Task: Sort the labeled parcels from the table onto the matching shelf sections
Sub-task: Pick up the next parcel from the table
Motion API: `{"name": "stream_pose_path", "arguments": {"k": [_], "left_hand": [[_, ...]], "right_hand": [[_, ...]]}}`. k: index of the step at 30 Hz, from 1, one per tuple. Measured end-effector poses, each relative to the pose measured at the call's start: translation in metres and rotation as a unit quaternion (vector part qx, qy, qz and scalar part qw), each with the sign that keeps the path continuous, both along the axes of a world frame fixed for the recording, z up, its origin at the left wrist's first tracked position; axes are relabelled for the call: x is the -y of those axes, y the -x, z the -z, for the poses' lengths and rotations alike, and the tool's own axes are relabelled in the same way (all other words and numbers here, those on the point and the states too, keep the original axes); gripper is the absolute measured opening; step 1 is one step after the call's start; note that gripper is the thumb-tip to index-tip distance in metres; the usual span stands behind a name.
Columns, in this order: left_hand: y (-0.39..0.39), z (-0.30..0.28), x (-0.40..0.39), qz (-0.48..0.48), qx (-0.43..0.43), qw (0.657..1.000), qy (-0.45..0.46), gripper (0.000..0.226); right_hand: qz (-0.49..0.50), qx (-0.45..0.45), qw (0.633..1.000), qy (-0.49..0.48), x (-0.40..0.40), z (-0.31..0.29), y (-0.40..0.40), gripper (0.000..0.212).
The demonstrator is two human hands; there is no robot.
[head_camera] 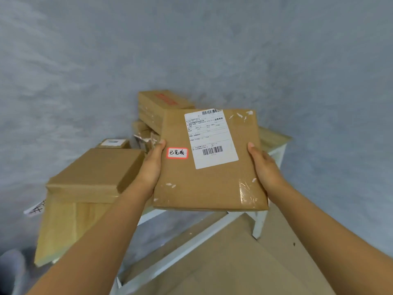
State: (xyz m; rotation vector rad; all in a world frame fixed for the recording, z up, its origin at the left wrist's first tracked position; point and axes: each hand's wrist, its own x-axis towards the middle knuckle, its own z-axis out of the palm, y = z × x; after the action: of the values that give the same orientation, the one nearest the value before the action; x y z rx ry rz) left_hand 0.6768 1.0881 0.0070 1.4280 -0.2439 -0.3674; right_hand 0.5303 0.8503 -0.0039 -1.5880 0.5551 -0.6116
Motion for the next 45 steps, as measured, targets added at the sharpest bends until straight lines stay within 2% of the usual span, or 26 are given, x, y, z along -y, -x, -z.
{"name": "stream_pose_path", "arguments": {"k": [7,12,16,21,25,28,38,45], "left_hand": [[0.089,-0.013,0.128,0.116,0.046,0.991,-0.046,0.057],[0.179,-0.017,0.235,0.193,0.076,0.978,-0.035,0.048],[0.264,-0.016,0.32,0.236,0.08,0.968,-0.026,0.05],[0.382,-0.012,0.422,0.297,0.075,0.952,-0.024,0.048],[0.45,-0.01,0.486,0.342,0.076,0.936,-0.018,0.045],[0.49,-0.014,0.528,0.376,0.086,0.923,-0.016,0.046],[0.575,-0.027,0.668,0.452,0.106,0.885,-0.011,0.049],[0.628,-0.05,0.77,0.492,0.106,0.864,0.004,0.05]], "right_hand": [[0.127,0.013,0.992,0.014,0.087,-0.003,0.148,0.048],[0.204,0.009,0.979,0.028,0.155,-0.01,0.266,0.058],[0.26,-0.016,0.964,0.051,0.214,-0.019,0.366,0.051],[0.313,-0.025,0.949,0.038,0.28,-0.021,0.5,0.064],[0.347,-0.029,0.937,0.027,0.314,-0.02,0.578,0.069],[0.38,-0.024,0.924,0.021,0.338,-0.019,0.621,0.063],[0.457,-0.027,0.889,0.023,0.438,-0.027,0.709,0.069],[0.503,-0.028,0.863,0.044,0.514,-0.049,0.763,0.059]]}}
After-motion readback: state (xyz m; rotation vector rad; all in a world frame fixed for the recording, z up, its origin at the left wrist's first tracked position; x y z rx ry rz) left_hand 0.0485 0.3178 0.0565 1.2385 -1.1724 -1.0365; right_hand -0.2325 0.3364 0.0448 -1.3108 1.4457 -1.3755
